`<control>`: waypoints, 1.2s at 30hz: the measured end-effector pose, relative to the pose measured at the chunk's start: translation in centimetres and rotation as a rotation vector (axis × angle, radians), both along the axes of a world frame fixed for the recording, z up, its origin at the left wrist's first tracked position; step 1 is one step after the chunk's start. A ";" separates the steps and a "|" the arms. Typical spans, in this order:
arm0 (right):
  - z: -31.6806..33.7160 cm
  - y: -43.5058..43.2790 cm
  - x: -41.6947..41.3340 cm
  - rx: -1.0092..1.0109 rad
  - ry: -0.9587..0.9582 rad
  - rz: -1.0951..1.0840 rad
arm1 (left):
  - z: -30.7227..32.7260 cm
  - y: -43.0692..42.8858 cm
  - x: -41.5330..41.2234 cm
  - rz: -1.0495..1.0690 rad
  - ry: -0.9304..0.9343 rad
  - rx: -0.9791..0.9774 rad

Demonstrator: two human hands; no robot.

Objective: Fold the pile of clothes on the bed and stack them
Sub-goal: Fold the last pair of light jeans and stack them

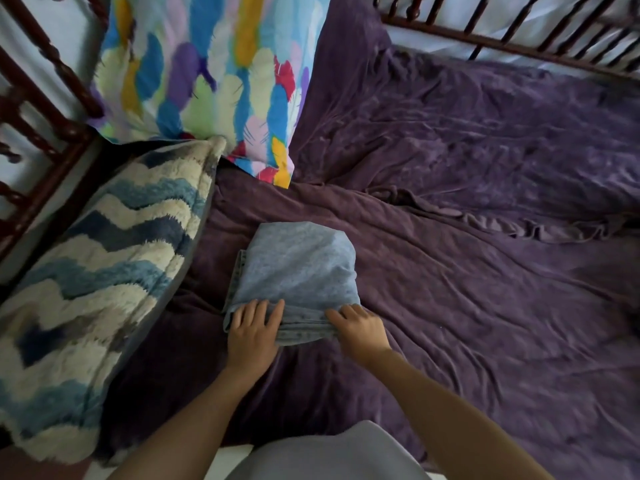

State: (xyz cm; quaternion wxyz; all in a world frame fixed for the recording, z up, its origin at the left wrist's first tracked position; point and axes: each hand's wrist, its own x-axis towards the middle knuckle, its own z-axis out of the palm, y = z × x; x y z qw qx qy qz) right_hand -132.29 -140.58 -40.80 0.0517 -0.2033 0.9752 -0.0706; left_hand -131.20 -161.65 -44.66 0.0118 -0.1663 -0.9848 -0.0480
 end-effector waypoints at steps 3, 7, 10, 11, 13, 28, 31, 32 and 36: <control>1.2 0.7 -0.3 -0.089 0.139 0.011 | 1.5 -0.6 -1.8 -0.073 0.164 0.067; 4.2 2.2 -2.2 -0.115 0.267 0.002 | 5.5 0.3 -4.9 -0.163 0.343 0.100; 7.6 3.9 -4.0 -0.076 0.346 -0.064 | 9.1 1.8 -7.4 -0.194 0.454 0.091; 8.9 4.5 -4.4 -0.067 0.383 -0.082 | 10.4 2.5 -8.2 -0.202 0.475 0.093; 11.8 6.1 -4.8 -0.045 0.467 -0.085 | 13.0 4.0 -9.3 -0.219 0.500 0.104; 26.5 23.4 11.8 0.318 0.724 -0.480 | 23.9 26.8 -4.3 -0.682 0.631 0.431; 26.8 26.9 18.5 0.366 0.687 -0.610 | 24.7 32.2 0.1 -0.820 0.633 0.468; 27.0 28.0 20.8 0.386 0.679 -0.648 | 24.7 34.0 1.7 -0.860 0.642 0.484; 27.4 31.9 29.4 0.397 0.613 -0.769 | 24.4 40.8 8.3 -0.969 0.654 0.514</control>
